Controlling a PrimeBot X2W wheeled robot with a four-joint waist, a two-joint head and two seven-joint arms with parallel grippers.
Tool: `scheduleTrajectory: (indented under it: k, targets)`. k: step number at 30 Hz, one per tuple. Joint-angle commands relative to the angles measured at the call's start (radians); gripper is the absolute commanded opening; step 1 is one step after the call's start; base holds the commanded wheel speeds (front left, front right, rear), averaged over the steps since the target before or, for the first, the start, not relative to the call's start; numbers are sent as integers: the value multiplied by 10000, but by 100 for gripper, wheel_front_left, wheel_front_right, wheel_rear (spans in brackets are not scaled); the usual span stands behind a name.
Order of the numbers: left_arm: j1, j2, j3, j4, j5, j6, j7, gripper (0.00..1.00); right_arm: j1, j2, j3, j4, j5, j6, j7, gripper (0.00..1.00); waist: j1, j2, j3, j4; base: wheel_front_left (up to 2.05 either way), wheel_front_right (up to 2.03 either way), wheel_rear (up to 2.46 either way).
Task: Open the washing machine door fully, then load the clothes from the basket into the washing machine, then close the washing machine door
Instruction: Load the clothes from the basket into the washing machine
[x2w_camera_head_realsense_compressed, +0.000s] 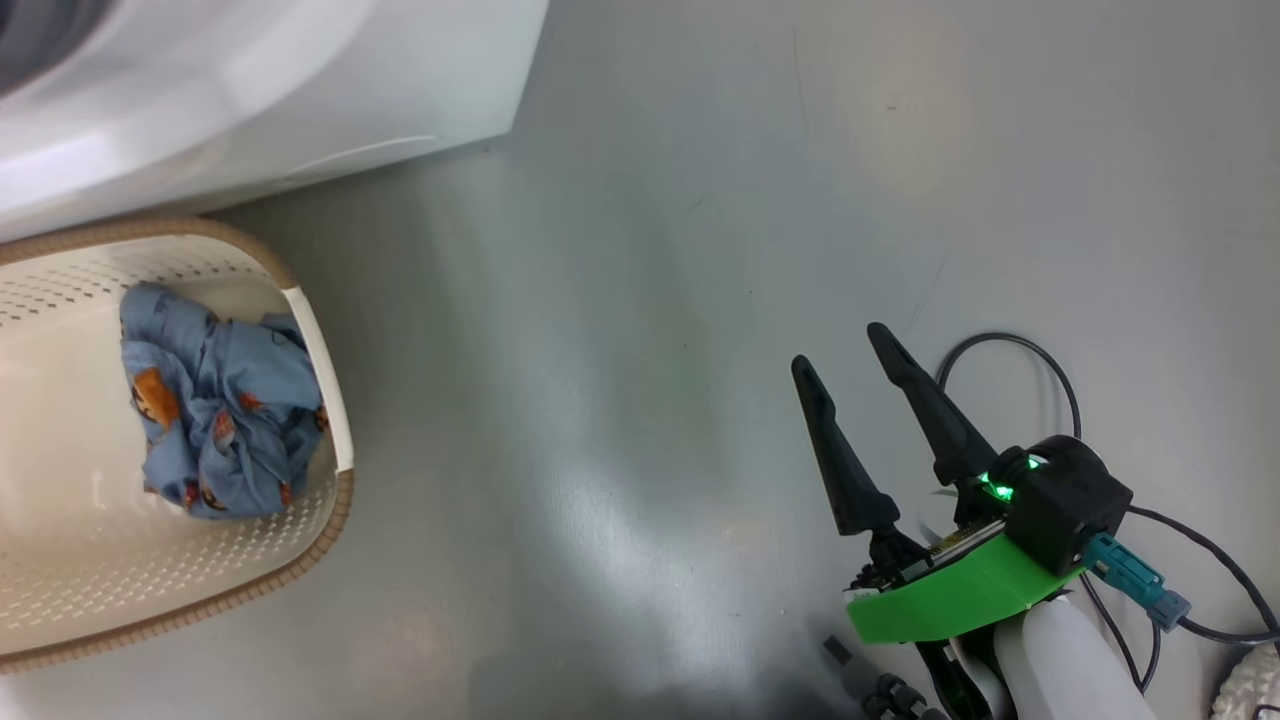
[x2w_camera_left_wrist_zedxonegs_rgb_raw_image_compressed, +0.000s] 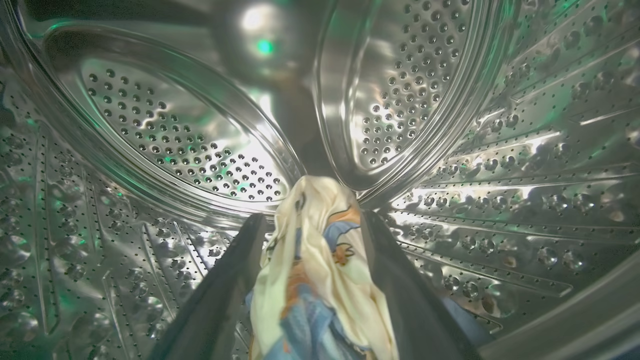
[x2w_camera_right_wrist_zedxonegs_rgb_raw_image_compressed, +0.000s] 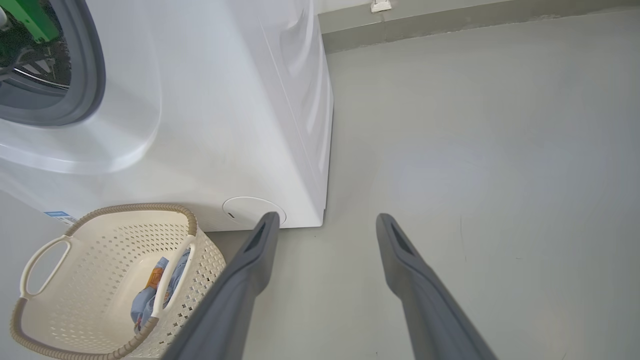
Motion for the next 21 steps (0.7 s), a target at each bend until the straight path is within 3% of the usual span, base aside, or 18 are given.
scheduleTrajectory:
  k: [1,21]
  targets:
    - [-170,408,89,-218,-61,-20,-50,100,85,39,197,-170,58,94,-48,100,0,0,-51,28,0,0,0]
    - [1375,-249,423,-136,-483,14,-51,100,-75,32,-11,40,-2,94,-48,100,0,0,-1369,488,0,0,0]
